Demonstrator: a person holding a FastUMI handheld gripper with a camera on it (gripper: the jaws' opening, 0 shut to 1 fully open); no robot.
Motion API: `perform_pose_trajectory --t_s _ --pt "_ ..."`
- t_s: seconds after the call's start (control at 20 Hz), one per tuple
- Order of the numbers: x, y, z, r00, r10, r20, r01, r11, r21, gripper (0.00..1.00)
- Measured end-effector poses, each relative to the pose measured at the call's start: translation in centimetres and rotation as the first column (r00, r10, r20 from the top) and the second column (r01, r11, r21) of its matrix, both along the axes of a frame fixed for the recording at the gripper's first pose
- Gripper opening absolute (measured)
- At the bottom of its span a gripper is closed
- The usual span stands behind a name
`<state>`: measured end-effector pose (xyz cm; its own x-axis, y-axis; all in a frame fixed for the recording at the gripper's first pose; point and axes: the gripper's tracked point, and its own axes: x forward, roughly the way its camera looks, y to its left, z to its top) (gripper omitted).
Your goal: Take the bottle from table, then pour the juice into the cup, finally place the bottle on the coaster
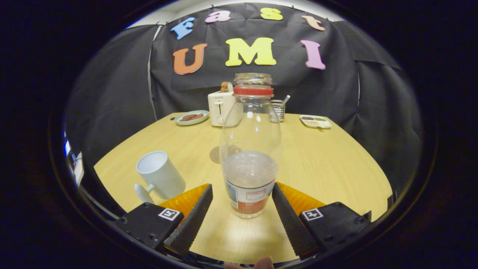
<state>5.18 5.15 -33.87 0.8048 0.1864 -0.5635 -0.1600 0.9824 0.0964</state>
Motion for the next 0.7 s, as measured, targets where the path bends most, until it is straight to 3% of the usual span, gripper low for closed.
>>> perform_pose_trajectory --t_s 0.2,0.4,0.7 --pt "1.9 -0.5 0.1 1.000 -0.022 0.016 0.022 0.999 0.023 1.00" --pt "2.1 -1.1 0.4 0.999 -0.031 0.014 0.030 0.999 0.045 0.82" --pt "1.4 -3.0 4.5 0.993 -0.036 0.110 0.042 0.997 -0.059 0.74"
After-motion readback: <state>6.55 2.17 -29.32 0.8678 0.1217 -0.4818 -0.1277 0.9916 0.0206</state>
